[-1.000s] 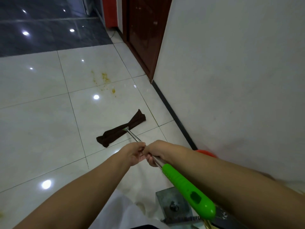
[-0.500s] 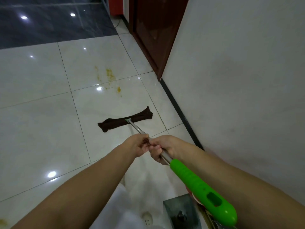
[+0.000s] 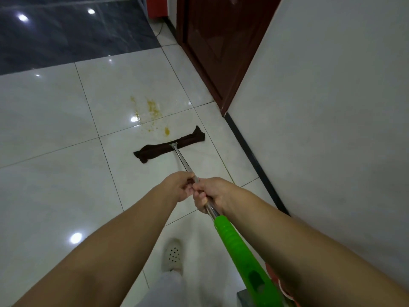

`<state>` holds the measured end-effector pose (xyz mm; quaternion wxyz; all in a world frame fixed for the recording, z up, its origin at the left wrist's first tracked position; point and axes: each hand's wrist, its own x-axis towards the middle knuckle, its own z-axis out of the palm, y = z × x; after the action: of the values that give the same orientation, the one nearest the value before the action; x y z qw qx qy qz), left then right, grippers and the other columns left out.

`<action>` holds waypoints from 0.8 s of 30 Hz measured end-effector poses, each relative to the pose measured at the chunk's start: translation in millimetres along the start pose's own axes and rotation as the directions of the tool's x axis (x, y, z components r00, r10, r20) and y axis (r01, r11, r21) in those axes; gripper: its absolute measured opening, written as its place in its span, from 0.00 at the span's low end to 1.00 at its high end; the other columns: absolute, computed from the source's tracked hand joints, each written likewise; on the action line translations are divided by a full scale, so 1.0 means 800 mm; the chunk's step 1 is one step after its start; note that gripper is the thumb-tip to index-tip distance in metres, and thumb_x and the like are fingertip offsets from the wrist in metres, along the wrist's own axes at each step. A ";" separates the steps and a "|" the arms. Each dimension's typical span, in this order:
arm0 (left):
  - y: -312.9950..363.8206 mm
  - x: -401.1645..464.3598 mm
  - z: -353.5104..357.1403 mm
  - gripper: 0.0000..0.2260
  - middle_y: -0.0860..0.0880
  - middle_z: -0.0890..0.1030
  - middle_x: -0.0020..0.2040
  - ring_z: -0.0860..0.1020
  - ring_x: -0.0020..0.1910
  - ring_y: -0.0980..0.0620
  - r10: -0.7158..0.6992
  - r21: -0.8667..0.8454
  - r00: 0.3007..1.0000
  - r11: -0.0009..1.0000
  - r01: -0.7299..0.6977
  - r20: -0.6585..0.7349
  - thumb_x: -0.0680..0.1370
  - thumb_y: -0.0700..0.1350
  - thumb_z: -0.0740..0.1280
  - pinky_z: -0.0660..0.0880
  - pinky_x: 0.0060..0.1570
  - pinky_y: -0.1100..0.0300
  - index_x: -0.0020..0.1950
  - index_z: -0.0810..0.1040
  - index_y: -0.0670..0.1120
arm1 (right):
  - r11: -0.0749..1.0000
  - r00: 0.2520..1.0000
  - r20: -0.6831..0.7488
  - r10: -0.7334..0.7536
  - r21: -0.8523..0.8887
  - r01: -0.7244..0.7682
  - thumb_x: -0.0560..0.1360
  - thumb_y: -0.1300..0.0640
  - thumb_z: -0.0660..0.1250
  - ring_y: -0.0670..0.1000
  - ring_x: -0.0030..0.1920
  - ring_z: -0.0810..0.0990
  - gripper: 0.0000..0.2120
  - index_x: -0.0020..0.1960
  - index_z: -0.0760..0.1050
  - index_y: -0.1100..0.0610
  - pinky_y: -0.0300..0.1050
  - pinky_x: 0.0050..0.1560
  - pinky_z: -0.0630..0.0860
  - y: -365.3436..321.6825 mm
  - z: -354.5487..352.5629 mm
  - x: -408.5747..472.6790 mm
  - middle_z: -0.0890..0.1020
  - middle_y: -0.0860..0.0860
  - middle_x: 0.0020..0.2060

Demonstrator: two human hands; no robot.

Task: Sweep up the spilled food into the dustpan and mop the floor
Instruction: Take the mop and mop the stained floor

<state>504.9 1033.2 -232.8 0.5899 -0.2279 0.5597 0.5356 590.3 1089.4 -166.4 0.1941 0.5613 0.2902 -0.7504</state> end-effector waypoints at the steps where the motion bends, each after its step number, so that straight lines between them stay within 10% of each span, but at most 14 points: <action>1: 0.013 0.007 -0.004 0.11 0.46 0.73 0.17 0.74 0.26 0.49 -0.002 0.006 1.000 1.000 0.002 -0.001 0.80 0.34 0.57 0.74 0.19 0.66 0.37 0.70 0.37 | 1.000 1.000 -0.002 -0.003 -0.007 0.003 0.80 0.66 0.53 0.42 0.14 0.63 0.12 0.40 0.68 0.57 0.27 0.15 0.61 -0.009 0.007 0.007 0.66 0.50 0.27; 6: 0.057 0.035 -0.012 0.09 0.45 0.74 0.17 0.74 0.15 0.53 -0.017 0.064 1.000 0.998 0.018 -0.012 0.80 0.34 0.59 0.76 0.22 0.63 0.39 0.70 0.38 | 1.000 1.000 -0.009 0.001 -0.027 -0.002 0.80 0.64 0.55 0.42 0.14 0.62 0.10 0.42 0.69 0.58 0.28 0.15 0.61 -0.045 0.027 0.021 0.66 0.50 0.26; 11: 0.077 0.029 -0.011 0.10 0.43 0.77 0.24 0.77 0.26 0.50 -0.051 0.121 0.997 0.992 0.044 0.051 0.79 0.34 0.59 0.75 0.46 0.57 0.39 0.71 0.37 | 0.999 0.999 0.002 0.054 0.004 -0.054 0.81 0.63 0.54 0.42 0.13 0.62 0.12 0.39 0.66 0.60 0.28 0.13 0.60 -0.066 0.036 -0.002 0.67 0.51 0.21; 17: 0.073 -0.005 -0.009 0.09 0.42 0.77 0.22 0.79 0.21 0.49 -0.087 0.060 0.990 0.995 0.080 0.112 0.78 0.33 0.59 0.76 0.21 0.59 0.39 0.72 0.36 | 0.989 0.989 0.019 0.145 -0.017 -0.145 0.82 0.60 0.55 0.43 0.12 0.63 0.15 0.37 0.66 0.61 0.29 0.12 0.61 -0.074 0.040 -0.053 0.65 0.51 0.17; 24: 0.039 -0.026 -0.013 0.06 0.40 0.79 0.25 0.80 0.26 0.46 -0.145 -0.062 0.971 0.985 0.159 0.193 0.79 0.34 0.59 0.78 0.23 0.56 0.44 0.71 0.36 | 0.958 0.973 -0.027 0.228 -0.170 -0.229 0.81 0.61 0.54 0.43 0.11 0.63 0.16 0.35 0.65 0.60 0.28 0.13 0.61 -0.061 0.030 -0.084 0.67 0.51 0.18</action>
<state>476.9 1026.2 -206.6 0.6700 -0.2412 0.4614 0.5291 562.7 1108.3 -87.0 0.3262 0.5749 0.2880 -0.6929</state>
